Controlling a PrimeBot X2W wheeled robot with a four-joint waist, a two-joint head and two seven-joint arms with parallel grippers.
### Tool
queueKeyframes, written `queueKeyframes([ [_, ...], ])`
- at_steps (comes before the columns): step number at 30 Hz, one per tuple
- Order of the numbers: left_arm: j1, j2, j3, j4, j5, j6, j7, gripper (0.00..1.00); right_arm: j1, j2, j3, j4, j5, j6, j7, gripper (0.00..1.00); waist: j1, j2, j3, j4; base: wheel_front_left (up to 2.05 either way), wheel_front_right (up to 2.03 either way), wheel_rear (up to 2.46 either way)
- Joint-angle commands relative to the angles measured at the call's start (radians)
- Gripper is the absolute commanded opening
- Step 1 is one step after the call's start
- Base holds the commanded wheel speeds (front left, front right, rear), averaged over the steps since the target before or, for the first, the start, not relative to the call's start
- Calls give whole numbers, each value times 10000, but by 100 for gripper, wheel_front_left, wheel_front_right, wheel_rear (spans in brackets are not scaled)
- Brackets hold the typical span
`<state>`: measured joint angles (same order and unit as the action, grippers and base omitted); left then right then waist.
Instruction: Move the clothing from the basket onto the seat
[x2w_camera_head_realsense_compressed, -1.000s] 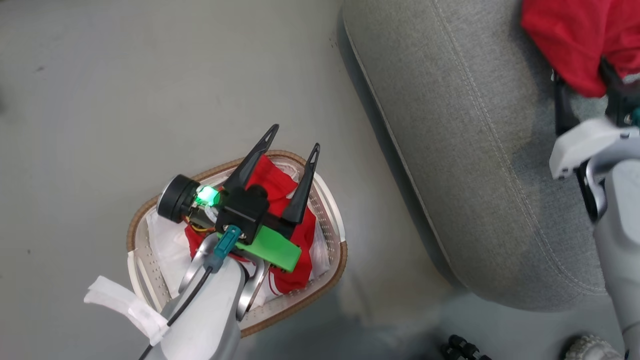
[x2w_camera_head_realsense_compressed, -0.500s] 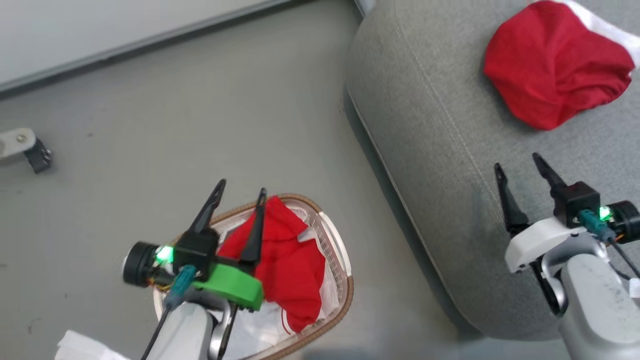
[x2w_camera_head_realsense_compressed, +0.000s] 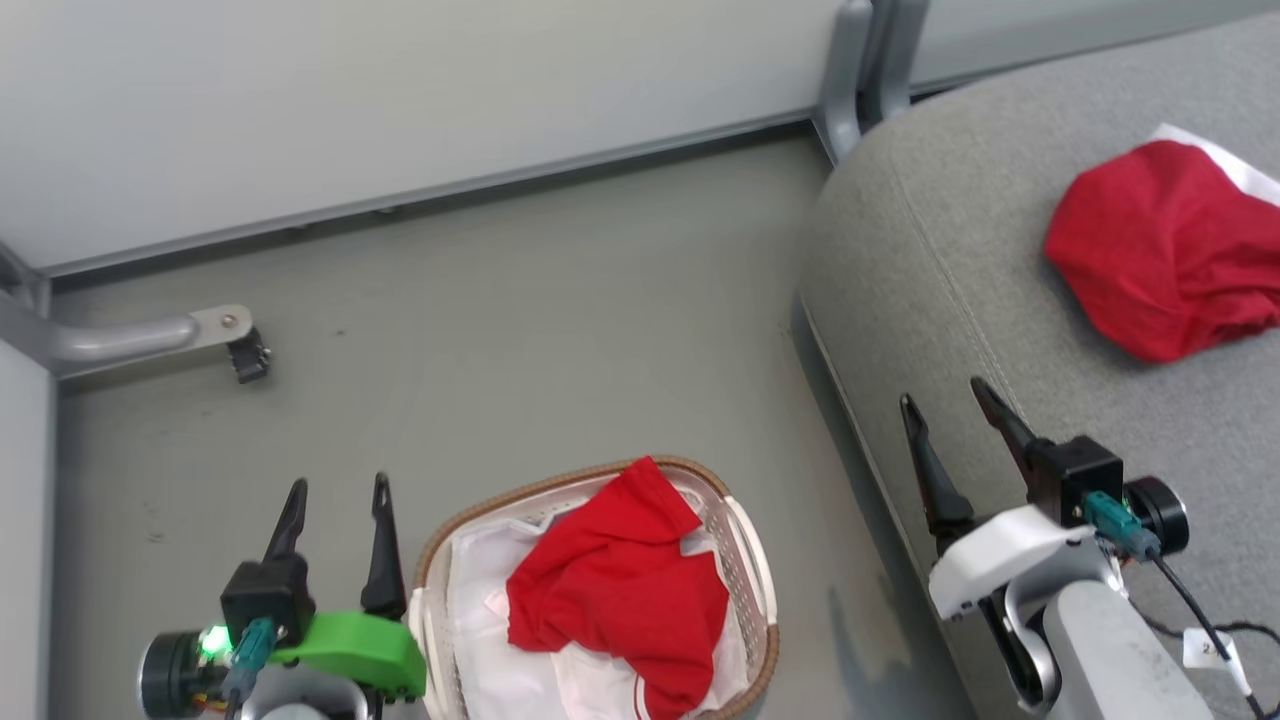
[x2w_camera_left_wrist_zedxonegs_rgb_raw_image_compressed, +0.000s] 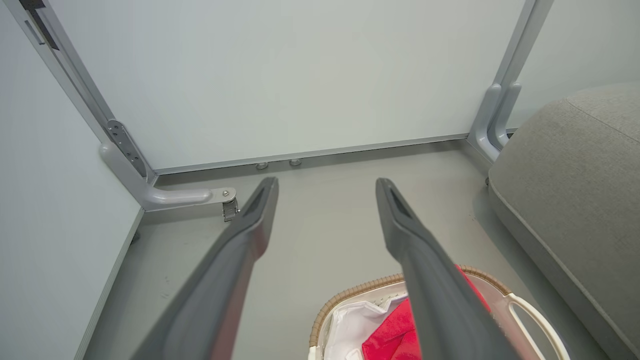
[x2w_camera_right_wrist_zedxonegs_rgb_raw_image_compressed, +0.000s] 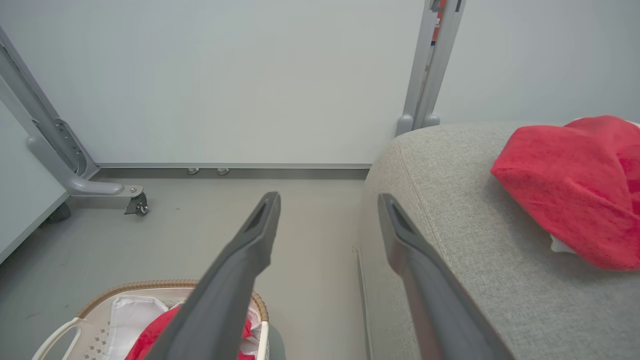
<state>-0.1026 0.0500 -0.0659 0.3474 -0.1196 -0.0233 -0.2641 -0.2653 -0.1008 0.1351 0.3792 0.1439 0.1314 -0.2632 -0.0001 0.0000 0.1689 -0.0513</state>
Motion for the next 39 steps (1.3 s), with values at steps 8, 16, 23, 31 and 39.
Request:
queueKeyframes([
  [8,1121,16,634,291,-400,-81,-6,100,1234,296,-514,223,42,-14,-21,100,1,0,-1343,876,0,0,0],
  [16,1580,15,679,506,-810,-273,-4,100,1624,387,-568,298,-13,-14,-21,100,1,0,-1525,871,0,0,0],
  [23,1282,15,-89,940,-971,-689,-4,100,1297,412,-365,181,2,-14,-21,100,1,0,-1177,679,0,0,0],
  [31,-117,24,-1388,2020,-1270,-892,-6,100,247,217,-19,-396,251,-14,-21,100,1,0,448,-3,0,0,0],
  [39,-2065,28,-2625,3728,-1728,-978,-6,100,-948,27,173,-1127,401,-14,-21,100,1,0,2390,-870,0,0,0],
])
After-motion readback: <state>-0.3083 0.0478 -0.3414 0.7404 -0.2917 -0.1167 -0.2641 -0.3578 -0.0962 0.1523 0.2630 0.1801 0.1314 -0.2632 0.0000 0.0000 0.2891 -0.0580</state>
